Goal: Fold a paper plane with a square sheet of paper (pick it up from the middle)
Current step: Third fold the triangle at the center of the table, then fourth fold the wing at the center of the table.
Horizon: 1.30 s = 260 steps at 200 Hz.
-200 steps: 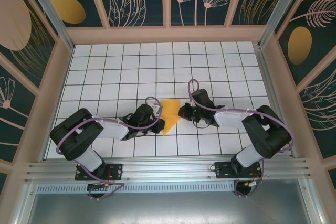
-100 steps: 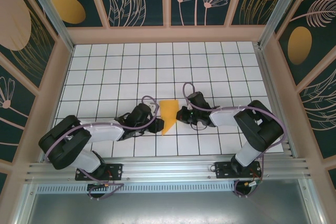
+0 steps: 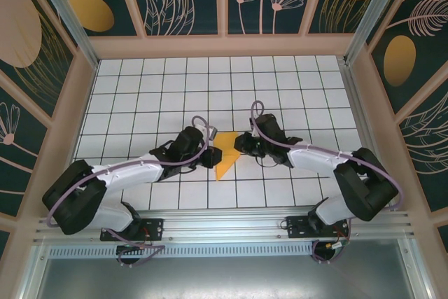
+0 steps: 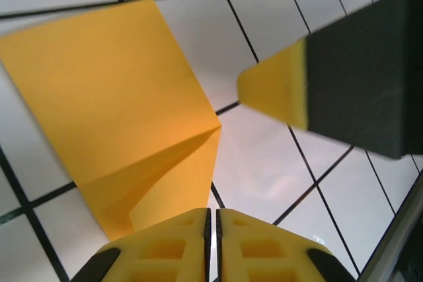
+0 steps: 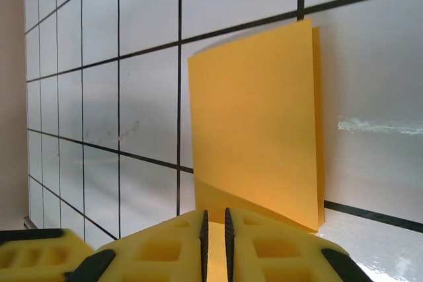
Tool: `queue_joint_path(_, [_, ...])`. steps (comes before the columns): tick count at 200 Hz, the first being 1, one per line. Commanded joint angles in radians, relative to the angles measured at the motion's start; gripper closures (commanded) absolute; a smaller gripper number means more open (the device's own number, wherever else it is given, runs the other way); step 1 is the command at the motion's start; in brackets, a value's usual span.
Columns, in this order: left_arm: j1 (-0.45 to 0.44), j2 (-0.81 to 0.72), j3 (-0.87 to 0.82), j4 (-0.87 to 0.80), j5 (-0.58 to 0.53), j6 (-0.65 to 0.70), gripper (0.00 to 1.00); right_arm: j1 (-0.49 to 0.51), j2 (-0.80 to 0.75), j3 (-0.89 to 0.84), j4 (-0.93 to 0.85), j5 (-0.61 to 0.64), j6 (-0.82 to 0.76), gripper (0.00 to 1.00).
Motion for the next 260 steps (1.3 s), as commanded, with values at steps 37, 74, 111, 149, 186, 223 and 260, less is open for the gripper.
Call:
queue_joint_path(37, [0.003,0.142,0.049,0.011,-0.020,0.007,0.93,-0.017,-0.069,-0.091,-0.019,0.032,0.028,0.74])
queue_joint_path(74, [0.004,0.190,0.047,0.000,-0.105,0.011,0.96,-0.021,-0.043,-0.098,0.005,0.015,0.033,0.69])
queue_joint_path(111, [0.003,0.211,0.025,0.014,-0.119,0.020,0.97,-0.021,0.015,-0.088,0.052,-0.041,0.034,0.65])
queue_joint_path(149, [0.003,0.226,0.003,0.030,-0.106,0.028,0.98,-0.020,0.061,-0.077,0.091,-0.069,0.039,0.64])
queue_joint_path(186, [0.003,0.244,-0.003,0.024,-0.105,0.034,0.99,-0.021,0.104,-0.062,0.110,-0.082,0.044,0.63])
queue_joint_path(223, [0.003,0.244,-0.009,0.020,-0.111,0.037,0.99,-0.022,0.108,-0.060,0.107,-0.070,0.053,0.62])
queue_joint_path(260, [0.003,0.235,-0.021,0.024,-0.112,0.034,0.99,-0.024,0.128,-0.056,0.101,-0.065,0.075,0.62])
